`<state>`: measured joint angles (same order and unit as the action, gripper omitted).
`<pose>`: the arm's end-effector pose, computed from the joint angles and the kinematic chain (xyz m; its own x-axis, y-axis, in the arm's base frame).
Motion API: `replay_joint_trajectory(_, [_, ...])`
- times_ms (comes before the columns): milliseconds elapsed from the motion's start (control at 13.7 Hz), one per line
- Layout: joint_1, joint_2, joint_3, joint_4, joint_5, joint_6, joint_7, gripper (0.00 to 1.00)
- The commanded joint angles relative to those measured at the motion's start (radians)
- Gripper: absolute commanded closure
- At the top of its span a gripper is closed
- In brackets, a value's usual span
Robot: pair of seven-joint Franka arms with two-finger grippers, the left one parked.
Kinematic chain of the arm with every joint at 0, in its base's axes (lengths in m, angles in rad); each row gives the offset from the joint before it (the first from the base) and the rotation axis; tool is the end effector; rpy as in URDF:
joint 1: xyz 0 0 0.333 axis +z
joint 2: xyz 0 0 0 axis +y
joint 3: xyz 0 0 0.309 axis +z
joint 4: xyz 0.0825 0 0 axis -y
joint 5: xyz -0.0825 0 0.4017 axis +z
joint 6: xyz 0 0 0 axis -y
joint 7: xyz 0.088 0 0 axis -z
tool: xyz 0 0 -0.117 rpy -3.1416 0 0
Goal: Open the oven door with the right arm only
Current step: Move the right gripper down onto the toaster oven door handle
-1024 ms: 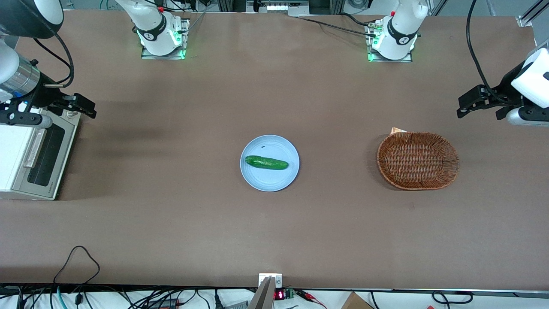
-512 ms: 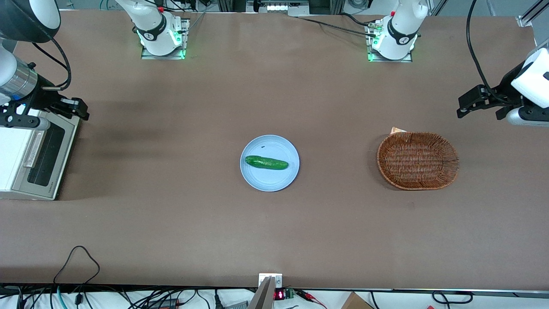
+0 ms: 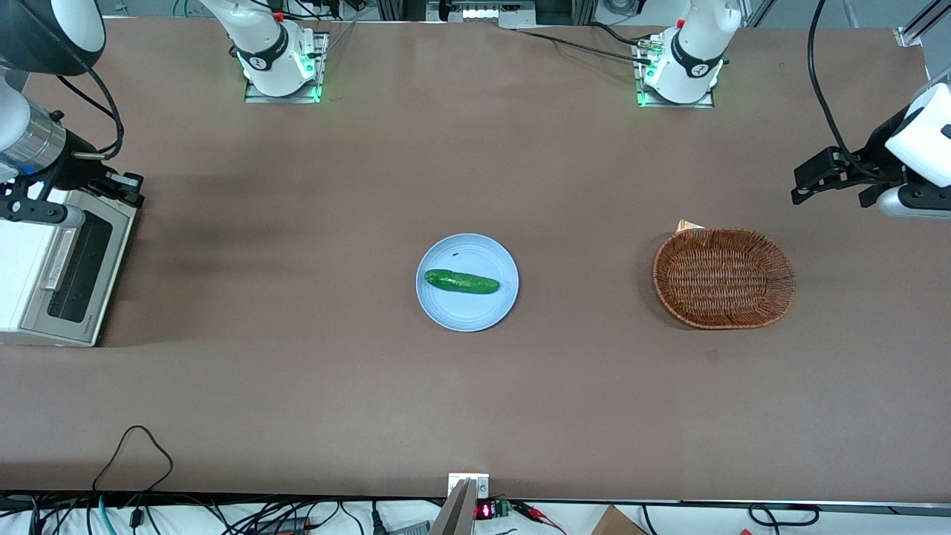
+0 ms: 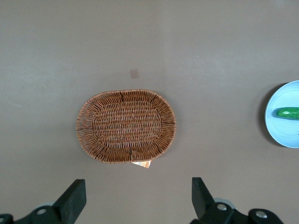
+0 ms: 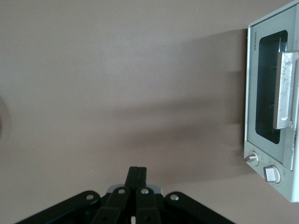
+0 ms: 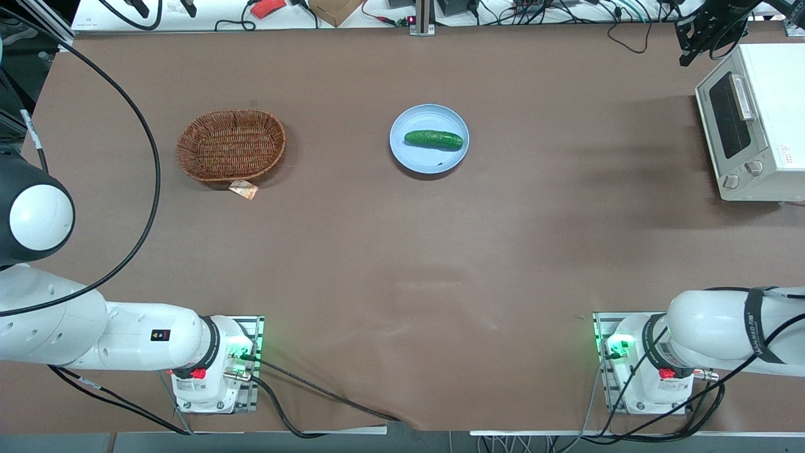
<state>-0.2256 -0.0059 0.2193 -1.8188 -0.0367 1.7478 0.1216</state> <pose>0.5706 -0.0070 0.5038 0.9908 -0.1211 -0.0604 -0.1186 -0.9919 0.0446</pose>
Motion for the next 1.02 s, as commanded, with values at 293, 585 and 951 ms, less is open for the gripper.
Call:
replay_joint_trajectory(293, [-0.001, 0.159, -0.003, 0.023, -0.362, 0.024, 0.021, 1.00])
replay_joint_trajectory(585, [0.000, 0.247, -0.024, 0.024, -0.598, 0.033, 0.068, 1.00])
replay_joint_trajectory(951, [-0.008, 0.339, -0.057, 0.018, -0.821, 0.084, 0.220, 1.00])
